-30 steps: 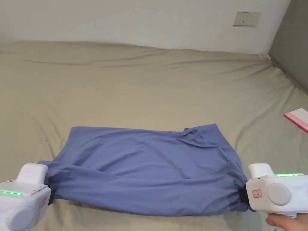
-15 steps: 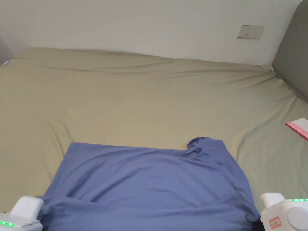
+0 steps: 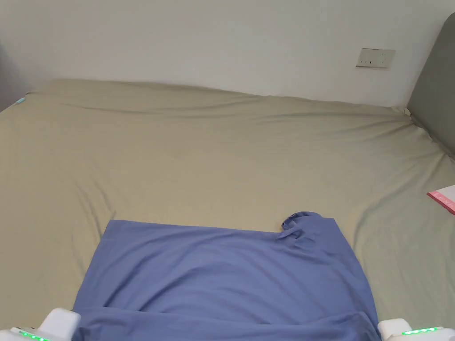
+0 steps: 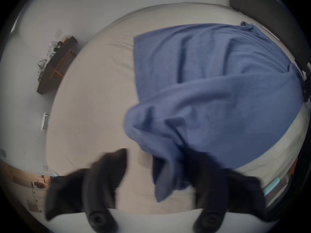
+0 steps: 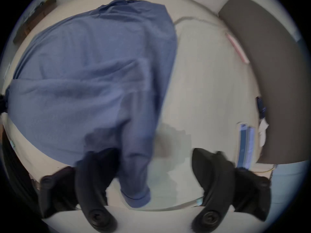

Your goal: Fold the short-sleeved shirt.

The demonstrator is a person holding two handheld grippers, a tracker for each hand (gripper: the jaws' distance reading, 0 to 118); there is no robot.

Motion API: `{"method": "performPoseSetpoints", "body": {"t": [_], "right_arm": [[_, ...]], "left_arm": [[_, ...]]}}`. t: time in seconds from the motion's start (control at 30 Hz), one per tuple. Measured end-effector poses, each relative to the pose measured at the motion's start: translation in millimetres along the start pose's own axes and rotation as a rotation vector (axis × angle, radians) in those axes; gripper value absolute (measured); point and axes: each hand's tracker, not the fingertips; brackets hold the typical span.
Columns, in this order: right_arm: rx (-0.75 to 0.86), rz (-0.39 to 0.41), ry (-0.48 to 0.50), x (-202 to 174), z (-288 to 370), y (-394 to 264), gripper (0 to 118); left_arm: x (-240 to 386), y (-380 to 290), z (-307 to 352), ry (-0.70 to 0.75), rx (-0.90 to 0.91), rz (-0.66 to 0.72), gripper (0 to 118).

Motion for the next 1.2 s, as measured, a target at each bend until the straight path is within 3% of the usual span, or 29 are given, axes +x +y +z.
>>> {"method": "performPoseSetpoints", "body": {"t": [0.03, 0.07, 0.17, 0.27, 0.37, 0.53, 0.57, 0.63, 0.67, 0.7, 0.77, 0.83, 0.9, 1.2], "right_arm": [[0.049, -0.036, 0.023, 8.2, 12.1, 3.0, 99], [0.094, -0.086, 0.055, 14.8, 26.1, 7.1, 99], [0.299, -0.186, 0.136, 34.6, 79.6, 22.7, 99], [0.567, -0.187, 0.094, 39.4, 144.0, 34.9, 99], [0.853, -0.25, 0.039, 31.5, 207.5, 38.3, 99], [1.094, -0.22, -0.021, -0.8, 279.8, 45.5, 96], [1.136, -0.204, -0.024, -8.7, 290.0, 46.4, 93], [1.177, -0.185, -0.011, -21.0, 303.6, 47.5, 70], [1.188, -0.174, 0.001, -26.5, 308.1, 47.7, 52], [1.199, -0.167, 0.014, -30.7, 310.7, 47.8, 17], [1.207, -0.158, -0.003, -40.6, 309.8, 51.5, 2], [1.219, -0.135, -0.039, -50.3, 308.0, 51.9, 2], [1.213, -0.111, -0.027, -55.4, 306.1, 53.2, 2], [1.201, -0.104, -0.062, -57.3, 292.8, 64.9, 2]], "left_arm": [[-5.6, 3.3, 7.9, -0.027, 0.019, 0.026, 95], [-13.2, 8.5, 17.9, -0.069, 0.062, 0.084, 108], [-33.1, 34.4, 62.6, -0.094, 0.241, 0.211, 109], [-45.8, 60.1, 124.6, -0.07, 0.543, 0.303, 109], [-45.0, 85.0, 186.0, -0.063, 0.782, 0.348, 109], [-13.9, 108.5, 263.2, 0.017, 1.052, 0.322, 106], [-6.8, 113.9, 270.9, 0.029, 1.081, 0.31, 101], [7.6, 120.6, 282.3, 0.05, 1.11, 0.27, 59], [16.1, 124.1, 285.8, 0.073, 1.116, 0.248, 37], [18.5, 128.0, 280.1, 0.093, 1.12, 0.229, 15], [29.7, 133.3, 279.6, 0.072, 1.122, 0.207, 11], [38.3, 136.6, 276.6, 0.037, 1.123, 0.204, 10], [44.1, 140.7, 273.3, 0.018, 1.118, 0.215, 0], [48.5, 165.0, 252.4, 0.054, 1.074, 0.197, 0]]}}
